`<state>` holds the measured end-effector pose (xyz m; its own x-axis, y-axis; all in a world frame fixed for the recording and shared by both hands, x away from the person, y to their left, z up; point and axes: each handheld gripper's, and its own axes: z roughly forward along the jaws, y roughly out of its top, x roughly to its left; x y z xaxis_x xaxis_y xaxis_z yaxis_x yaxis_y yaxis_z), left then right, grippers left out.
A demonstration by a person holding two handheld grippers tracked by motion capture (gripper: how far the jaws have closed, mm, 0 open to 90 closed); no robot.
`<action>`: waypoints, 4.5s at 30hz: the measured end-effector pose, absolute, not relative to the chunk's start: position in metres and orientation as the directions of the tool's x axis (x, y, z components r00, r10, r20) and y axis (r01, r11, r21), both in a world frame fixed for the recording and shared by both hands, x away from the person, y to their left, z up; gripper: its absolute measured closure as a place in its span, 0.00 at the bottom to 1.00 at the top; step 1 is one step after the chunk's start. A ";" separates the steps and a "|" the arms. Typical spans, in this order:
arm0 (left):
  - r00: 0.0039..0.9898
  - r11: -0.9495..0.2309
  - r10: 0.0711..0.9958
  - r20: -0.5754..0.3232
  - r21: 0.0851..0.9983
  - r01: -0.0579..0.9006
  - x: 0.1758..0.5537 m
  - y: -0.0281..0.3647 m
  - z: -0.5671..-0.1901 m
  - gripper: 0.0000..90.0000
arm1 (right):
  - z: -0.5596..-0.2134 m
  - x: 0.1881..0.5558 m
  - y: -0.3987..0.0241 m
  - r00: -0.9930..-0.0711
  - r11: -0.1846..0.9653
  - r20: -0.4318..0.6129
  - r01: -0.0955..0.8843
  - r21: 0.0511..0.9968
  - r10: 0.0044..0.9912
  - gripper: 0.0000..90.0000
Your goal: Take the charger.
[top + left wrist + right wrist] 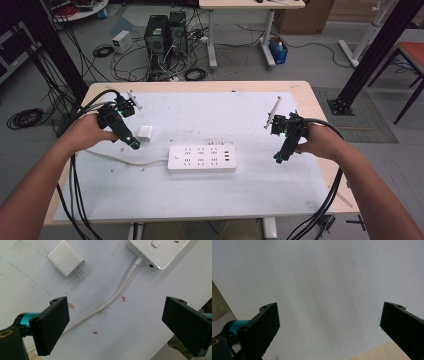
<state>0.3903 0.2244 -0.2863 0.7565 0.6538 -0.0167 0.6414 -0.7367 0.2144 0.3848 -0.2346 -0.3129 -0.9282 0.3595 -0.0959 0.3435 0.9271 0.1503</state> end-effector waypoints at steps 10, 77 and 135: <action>0.701 -0.679 0.713 0.013 0.263 0.685 0.395 0.225 -0.287 0.08 | -0.312 0.384 -0.233 -0.920 0.921 -0.107 0.360 0.152 0.377 0.02; 0.209 -0.186 0.978 -0.024 0.365 0.912 0.466 0.222 -0.418 0.27 | -0.330 0.393 -0.245 -0.898 0.897 -0.100 0.410 0.163 0.428 0.02; 0.864 -0.758 0.504 -0.002 0.478 0.444 0.354 0.179 -0.295 0.47 | -0.325 0.353 -0.236 -0.853 0.843 -0.127 0.458 0.284 0.506 0.05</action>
<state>0.3535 0.1786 -0.2953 0.8635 0.5043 -0.0017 0.4438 -0.7583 0.4776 0.3528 -0.2359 -0.3245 -0.8531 0.5061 -0.1265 0.4577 0.8425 0.2841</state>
